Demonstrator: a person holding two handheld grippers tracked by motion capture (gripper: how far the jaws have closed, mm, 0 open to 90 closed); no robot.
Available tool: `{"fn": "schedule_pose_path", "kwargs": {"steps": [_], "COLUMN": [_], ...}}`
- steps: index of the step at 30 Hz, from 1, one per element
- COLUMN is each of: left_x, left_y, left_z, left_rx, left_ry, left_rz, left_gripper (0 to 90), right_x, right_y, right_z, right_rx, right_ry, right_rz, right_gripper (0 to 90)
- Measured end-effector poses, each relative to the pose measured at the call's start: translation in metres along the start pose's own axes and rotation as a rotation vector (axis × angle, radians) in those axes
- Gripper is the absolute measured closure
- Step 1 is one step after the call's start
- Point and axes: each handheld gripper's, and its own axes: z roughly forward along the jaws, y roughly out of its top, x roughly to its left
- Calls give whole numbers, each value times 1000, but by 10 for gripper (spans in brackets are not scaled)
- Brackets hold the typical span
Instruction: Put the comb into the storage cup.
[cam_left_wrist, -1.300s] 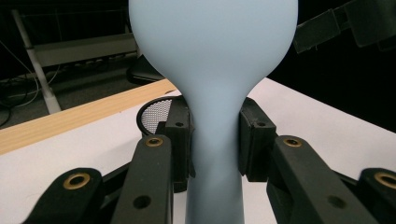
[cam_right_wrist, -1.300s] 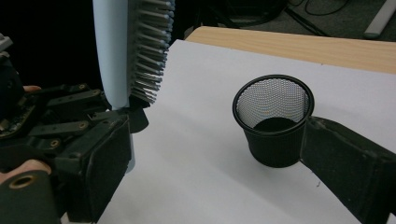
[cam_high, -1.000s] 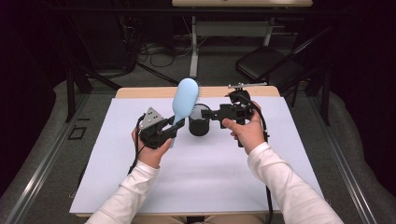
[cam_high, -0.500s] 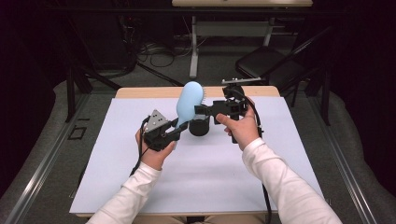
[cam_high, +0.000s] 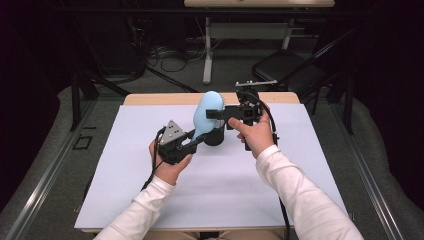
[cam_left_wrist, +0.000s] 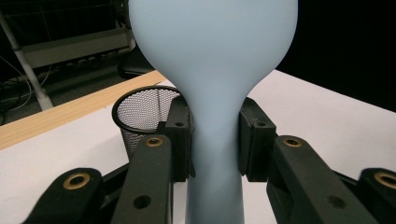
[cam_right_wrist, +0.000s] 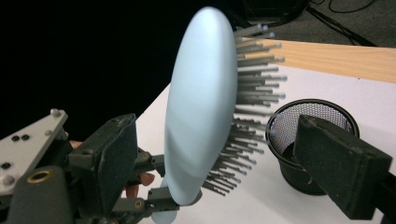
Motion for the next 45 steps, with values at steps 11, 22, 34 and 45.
{"fn": "schedule_pose_path", "kwargs": {"steps": [11, 22, 34, 45], "left_x": [-3, -5, -5, -4], "left_y": [-3, -4, -4, -4], "left_z": [3, 5, 4, 4], "left_rx": [6, 3, 1, 1], "left_ry": [-6, -11, -14, -16], "left_rz": [1, 2, 1, -2], "left_gripper": [698, 698, 698, 698], "right_x": [-7, -8, -9, -9], "right_y": [3, 3, 4, 4], "right_z": [2, 8, 11, 13], "right_rx": [-15, -19, -22, -30], "right_ry": [8, 38, 47, 59], "right_rz": [25, 36, 75, 75], "right_gripper": [171, 275, 318, 367]}}
